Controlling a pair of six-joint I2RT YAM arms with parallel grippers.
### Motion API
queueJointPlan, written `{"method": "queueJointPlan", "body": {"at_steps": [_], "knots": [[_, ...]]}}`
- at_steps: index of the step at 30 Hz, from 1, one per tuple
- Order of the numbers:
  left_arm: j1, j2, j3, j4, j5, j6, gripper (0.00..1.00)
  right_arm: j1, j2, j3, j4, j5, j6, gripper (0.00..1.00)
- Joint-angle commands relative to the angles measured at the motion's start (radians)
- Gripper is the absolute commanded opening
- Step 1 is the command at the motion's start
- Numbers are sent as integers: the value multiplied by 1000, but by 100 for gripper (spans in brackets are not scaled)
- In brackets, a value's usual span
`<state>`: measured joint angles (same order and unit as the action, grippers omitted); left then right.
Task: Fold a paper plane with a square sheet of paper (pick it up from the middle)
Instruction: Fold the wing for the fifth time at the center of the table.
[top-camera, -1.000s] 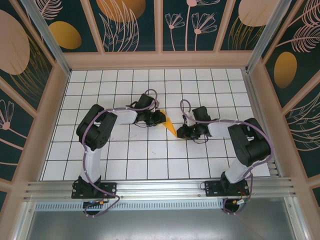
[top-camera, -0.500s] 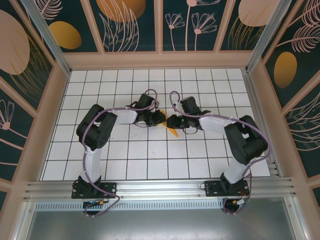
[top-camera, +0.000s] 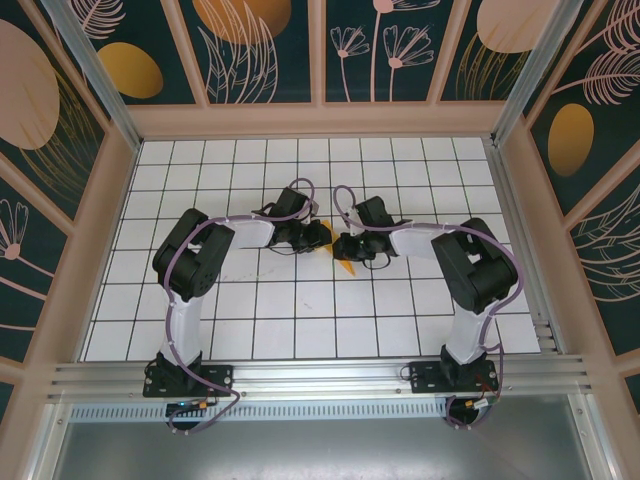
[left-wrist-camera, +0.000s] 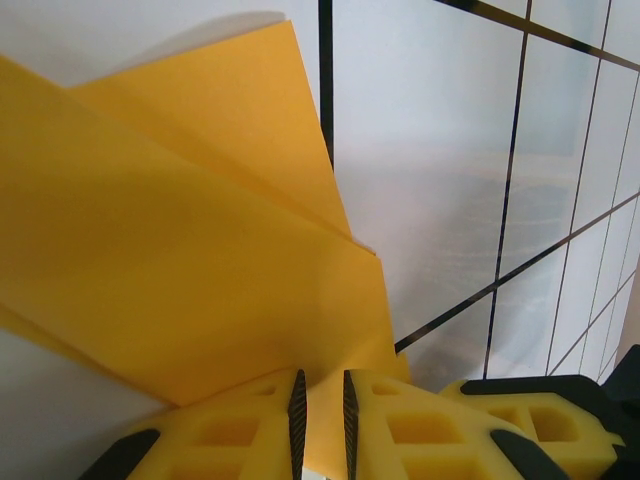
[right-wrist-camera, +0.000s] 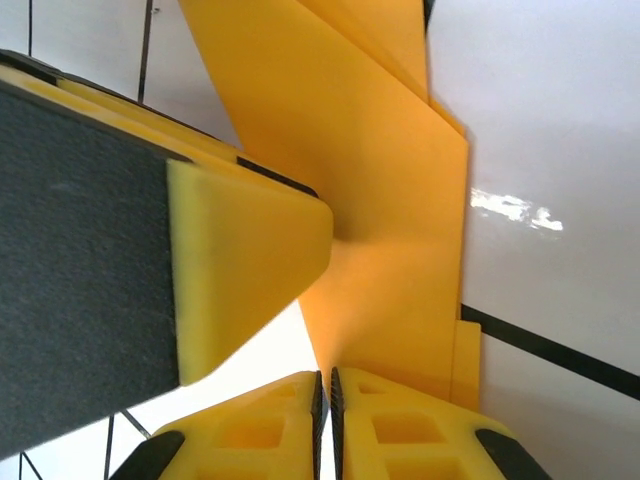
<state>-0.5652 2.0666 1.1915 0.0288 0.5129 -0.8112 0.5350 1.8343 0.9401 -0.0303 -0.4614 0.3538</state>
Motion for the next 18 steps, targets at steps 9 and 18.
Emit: {"method": "queueJointPlan", "body": {"at_steps": [9,18], "knots": [[-1,86,-13,-42,-134,42,22,1,-87,-29,-62,-31,-33,13],[-1,84,-13,-44,-134,44,22,37,-74,-37,-98,-31,-38,13]]}}
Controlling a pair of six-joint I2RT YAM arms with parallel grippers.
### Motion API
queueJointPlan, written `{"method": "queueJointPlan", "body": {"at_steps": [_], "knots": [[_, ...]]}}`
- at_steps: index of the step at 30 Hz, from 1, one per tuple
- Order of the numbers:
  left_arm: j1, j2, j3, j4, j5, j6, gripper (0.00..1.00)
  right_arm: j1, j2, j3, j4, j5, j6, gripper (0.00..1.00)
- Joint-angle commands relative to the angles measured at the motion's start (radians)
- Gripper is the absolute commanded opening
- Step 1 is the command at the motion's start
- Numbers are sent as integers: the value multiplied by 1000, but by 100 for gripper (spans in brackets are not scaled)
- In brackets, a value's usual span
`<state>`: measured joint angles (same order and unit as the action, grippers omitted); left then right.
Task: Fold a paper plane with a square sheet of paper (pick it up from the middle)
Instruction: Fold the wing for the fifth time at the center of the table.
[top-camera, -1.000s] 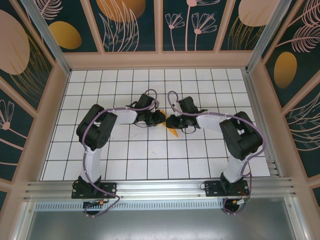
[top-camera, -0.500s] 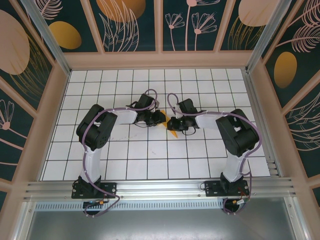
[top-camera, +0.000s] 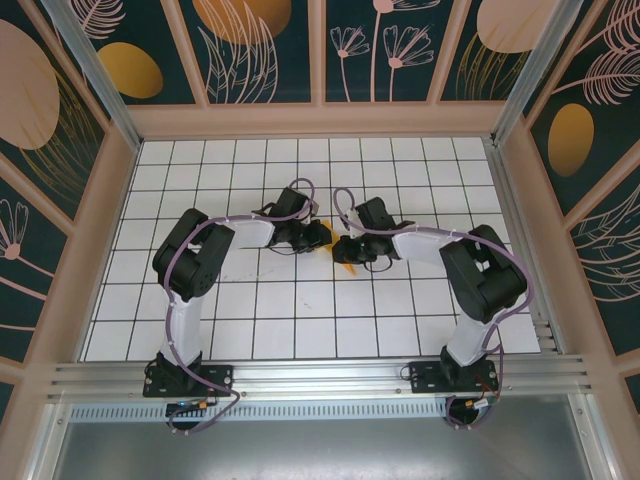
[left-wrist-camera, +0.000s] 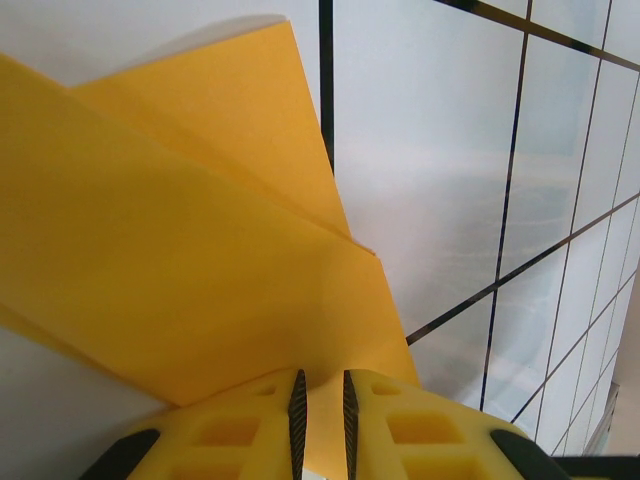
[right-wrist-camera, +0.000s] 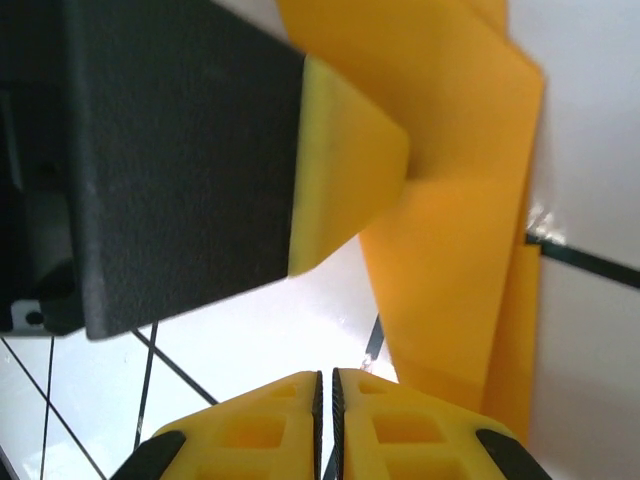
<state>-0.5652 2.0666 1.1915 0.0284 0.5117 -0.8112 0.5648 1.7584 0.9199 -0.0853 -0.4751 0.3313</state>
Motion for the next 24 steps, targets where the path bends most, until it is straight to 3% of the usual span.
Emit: {"method": "queueJointPlan", "body": {"at_steps": [1,7,24], "knots": [[-1,84,-13,-44,-133,44,22,7,7,-21,-49,-15,-14,12],[-1,85,-14,-46,-136,46,22,-12,26,-44,-73,32,-7,10],[0,86,-5,-64,-153,54,22,-65,21,-182,-15,-53,3,9]]}}
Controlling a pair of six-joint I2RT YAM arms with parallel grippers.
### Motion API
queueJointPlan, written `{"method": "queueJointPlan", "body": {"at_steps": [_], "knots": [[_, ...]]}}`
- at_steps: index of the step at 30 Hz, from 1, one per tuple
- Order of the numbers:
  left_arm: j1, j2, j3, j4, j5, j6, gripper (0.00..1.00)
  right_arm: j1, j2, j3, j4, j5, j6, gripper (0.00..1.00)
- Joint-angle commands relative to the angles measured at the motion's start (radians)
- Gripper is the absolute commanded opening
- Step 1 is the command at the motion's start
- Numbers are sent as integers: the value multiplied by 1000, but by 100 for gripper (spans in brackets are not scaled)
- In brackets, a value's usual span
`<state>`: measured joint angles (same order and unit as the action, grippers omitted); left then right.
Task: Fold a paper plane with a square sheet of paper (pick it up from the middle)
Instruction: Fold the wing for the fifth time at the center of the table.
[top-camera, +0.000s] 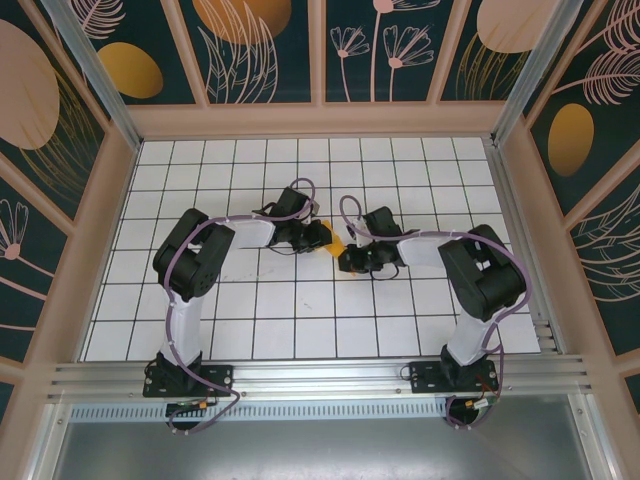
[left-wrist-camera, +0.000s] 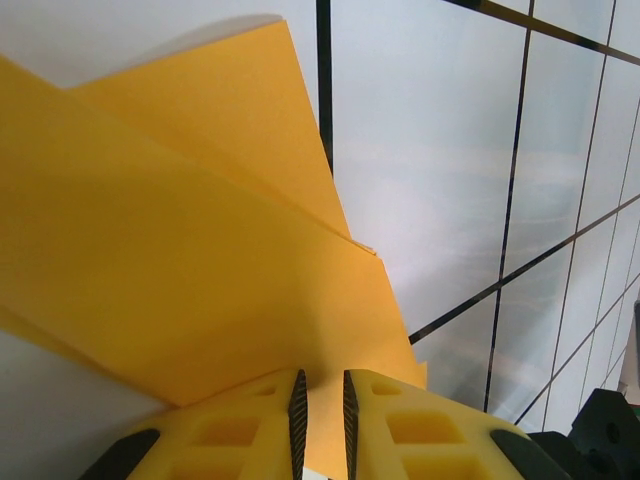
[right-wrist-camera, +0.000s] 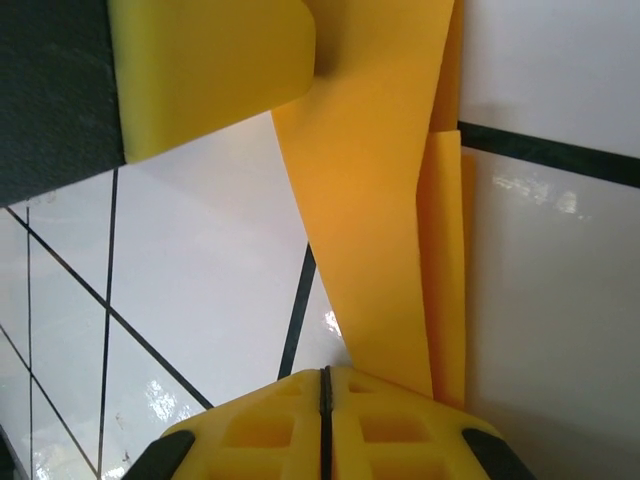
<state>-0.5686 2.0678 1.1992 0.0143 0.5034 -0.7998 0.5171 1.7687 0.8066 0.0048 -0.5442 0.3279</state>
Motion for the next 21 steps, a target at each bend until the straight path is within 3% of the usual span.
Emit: {"method": "queueJointPlan", "body": {"at_steps": [1,12,21], "knots": [[3,85,-11,-50,-145,43,22,-19,7,-81,-98,7,9,9],[4,82,-13,-53,-154,47,21,-60,-86,-226,-9,-65,23,9],[3,77,-15,-49,-148,44,21,-61,-198,-177,-11,-62,23,10]]}}
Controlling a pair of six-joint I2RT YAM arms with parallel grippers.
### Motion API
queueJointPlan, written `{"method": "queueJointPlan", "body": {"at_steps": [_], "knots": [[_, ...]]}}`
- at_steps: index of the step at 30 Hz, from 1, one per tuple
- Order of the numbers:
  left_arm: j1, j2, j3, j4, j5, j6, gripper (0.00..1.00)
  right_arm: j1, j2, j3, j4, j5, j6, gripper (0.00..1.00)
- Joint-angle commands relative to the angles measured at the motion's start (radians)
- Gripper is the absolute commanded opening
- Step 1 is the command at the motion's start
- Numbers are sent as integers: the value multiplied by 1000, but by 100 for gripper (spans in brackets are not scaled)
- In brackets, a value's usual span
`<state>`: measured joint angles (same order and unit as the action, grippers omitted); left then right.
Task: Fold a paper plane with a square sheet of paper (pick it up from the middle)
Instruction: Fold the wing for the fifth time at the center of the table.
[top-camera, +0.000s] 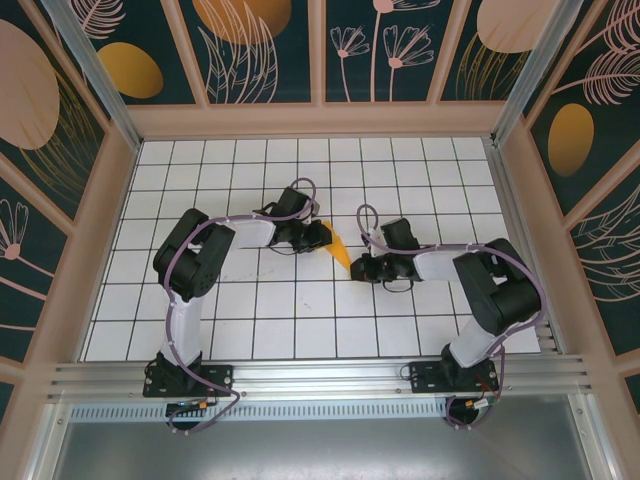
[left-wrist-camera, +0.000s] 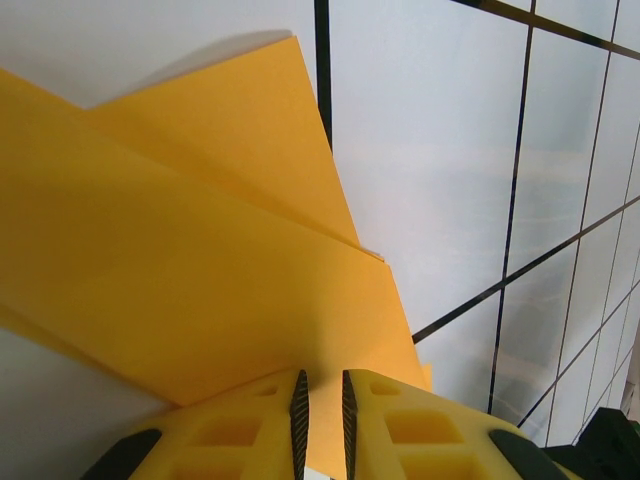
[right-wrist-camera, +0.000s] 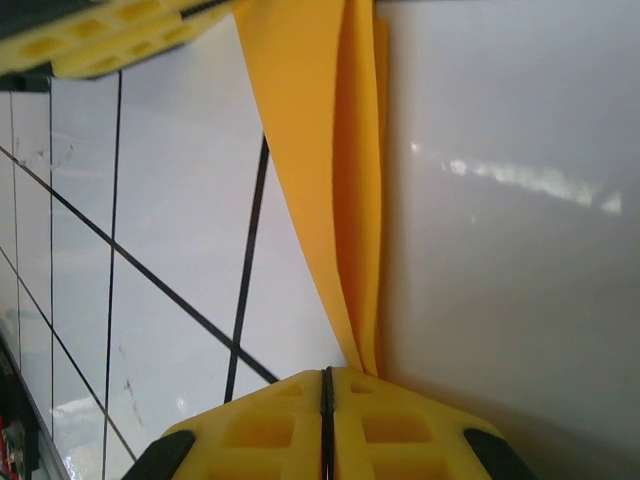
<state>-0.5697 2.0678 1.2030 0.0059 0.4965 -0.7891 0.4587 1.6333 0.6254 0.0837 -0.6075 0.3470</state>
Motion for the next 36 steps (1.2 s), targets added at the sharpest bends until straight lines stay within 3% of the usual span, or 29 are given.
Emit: {"method": "queueJointPlan", "body": {"at_steps": [1,5,18,29,36], "knots": [[4,75,-19,-39,-139,33,21,-2,-83,19,-85,0,5,10],[4,73,-20,-30,-129,28,21,4,-102,81,-49,37,27,13],[4,65,-27,-18,-116,28,21,67,176,279,-74,115,50,12],[9,41,-3,1,-116,43,22,59,234,214,-118,176,48,8],[63,40,17,34,-116,78,23,50,233,164,-128,184,46,7]]}}
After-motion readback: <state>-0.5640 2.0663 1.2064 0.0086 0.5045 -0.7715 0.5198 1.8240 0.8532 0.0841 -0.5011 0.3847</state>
